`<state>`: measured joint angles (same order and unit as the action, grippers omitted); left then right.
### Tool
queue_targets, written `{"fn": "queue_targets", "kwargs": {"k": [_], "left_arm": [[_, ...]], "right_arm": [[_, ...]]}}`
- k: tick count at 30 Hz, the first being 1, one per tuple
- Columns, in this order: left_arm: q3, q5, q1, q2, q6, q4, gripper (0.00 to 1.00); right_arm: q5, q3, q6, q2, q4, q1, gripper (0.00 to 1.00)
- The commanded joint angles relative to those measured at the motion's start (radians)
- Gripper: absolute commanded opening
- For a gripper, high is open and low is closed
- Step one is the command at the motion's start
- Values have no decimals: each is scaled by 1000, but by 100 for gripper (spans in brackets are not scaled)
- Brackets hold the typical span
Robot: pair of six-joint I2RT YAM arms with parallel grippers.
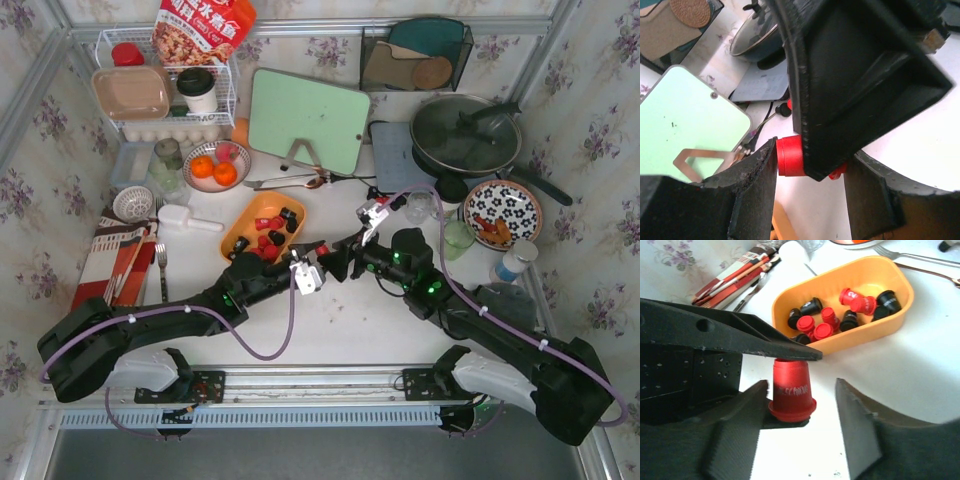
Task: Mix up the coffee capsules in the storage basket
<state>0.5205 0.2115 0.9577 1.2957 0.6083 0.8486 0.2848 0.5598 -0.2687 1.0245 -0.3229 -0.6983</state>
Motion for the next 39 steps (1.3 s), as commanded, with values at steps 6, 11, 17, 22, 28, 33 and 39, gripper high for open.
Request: {"fn": "queue_targets", "kwargs": {"k": [6,11,17,22,28,33,39], "left_arm": [[29,-78,-1,-7,-16,-49,7],[33,-98,-2,-11,-26,-61,0],[29,-123,-3,-12,-58,-63,0],[41,-171,-16,-5,-137,-69,0],[98,-352,-86,-8,-362,-203,0],[134,-502,-197,-33,-602,-384,0],[253,-594,-291,-6,-836,-696,0]], "right_arm": [[-133,50,84,-56,123,0,100],[-261,66,127,-131,192,0,100],[-404,65,158,-206,252,0,100],[-588,74,157,-193,310,0,100],[-644,72,148,-168,324,0,100],[-649,66,145,-141,322,0,100],[-647,61,137,-96,322,0,100]]}}
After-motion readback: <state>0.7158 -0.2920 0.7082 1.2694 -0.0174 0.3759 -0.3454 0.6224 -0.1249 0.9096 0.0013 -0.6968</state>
